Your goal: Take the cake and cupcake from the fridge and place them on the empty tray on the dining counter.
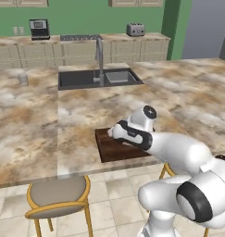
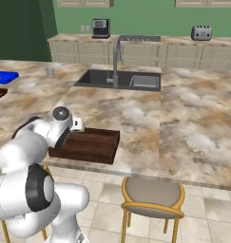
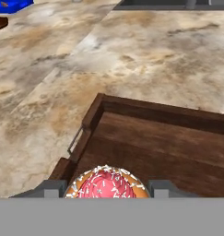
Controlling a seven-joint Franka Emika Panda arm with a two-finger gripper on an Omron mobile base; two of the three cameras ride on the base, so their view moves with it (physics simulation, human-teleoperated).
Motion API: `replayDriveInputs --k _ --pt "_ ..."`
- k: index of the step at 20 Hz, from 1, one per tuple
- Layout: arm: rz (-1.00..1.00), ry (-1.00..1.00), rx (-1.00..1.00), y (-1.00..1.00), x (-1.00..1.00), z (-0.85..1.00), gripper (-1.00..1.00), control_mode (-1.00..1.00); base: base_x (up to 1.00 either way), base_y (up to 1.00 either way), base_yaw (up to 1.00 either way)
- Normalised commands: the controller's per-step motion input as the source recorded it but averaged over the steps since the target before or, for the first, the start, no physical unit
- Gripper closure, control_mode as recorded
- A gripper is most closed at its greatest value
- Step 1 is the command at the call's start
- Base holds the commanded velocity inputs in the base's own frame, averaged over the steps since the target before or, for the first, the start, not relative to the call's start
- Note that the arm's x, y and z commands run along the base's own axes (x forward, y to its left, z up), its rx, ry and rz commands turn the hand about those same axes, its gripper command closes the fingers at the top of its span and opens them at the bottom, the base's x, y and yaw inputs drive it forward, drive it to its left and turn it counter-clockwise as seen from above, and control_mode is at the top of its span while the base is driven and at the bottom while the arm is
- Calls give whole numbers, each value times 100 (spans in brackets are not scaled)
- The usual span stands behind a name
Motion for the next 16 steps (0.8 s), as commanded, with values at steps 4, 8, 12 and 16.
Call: replayDriveInputs --k 4,8,12,16 --pt "0 -1 0 0 46 -18 100 -100 0 0 0" --pt "0 -16 0 0 17 -29 100 -100 0 0 0" --pt "0 -23 0 2 2 -38 100 -100 0 0 0" --pt "-2 -3 0 1 0 -17 100 -100 0 0 0"
